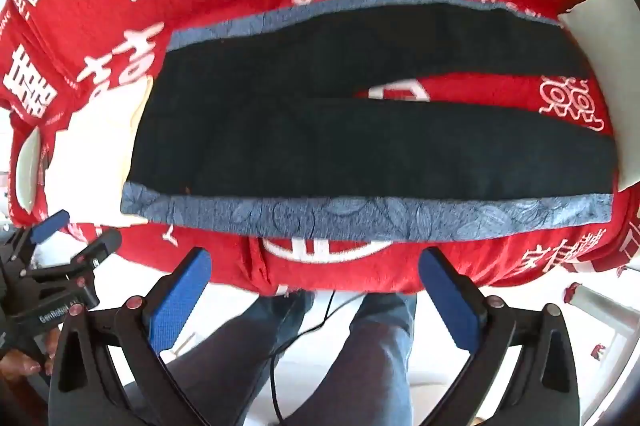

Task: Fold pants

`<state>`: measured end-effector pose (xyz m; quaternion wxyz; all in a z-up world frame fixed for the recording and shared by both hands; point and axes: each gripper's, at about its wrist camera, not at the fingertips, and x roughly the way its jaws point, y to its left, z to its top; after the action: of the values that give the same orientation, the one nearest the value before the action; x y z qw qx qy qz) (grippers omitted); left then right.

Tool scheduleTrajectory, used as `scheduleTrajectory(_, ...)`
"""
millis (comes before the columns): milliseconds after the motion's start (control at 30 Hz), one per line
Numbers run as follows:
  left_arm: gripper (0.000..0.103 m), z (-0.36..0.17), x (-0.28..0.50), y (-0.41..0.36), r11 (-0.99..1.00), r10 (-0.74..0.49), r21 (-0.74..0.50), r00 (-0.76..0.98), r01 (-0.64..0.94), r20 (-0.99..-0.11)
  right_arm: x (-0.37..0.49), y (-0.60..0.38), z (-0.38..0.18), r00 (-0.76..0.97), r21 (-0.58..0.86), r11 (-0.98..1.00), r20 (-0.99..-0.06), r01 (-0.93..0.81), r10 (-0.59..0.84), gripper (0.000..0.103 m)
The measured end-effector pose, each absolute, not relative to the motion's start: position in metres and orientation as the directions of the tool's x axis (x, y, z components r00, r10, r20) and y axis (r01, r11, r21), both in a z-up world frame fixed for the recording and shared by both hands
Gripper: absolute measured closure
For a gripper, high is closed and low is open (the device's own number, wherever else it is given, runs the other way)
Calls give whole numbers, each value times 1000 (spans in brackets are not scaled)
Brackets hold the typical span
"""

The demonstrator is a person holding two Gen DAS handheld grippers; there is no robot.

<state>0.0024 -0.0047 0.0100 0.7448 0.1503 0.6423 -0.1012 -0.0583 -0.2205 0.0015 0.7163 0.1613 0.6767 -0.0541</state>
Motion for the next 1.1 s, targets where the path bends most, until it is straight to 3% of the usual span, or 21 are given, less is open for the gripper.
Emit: scheduleTrajectory(1100, 0, 26, 0, -17, 923, 30, 110, 215, 369, -976, -65, -233, 0, 13, 94, 941, -995, 326, 95, 0)
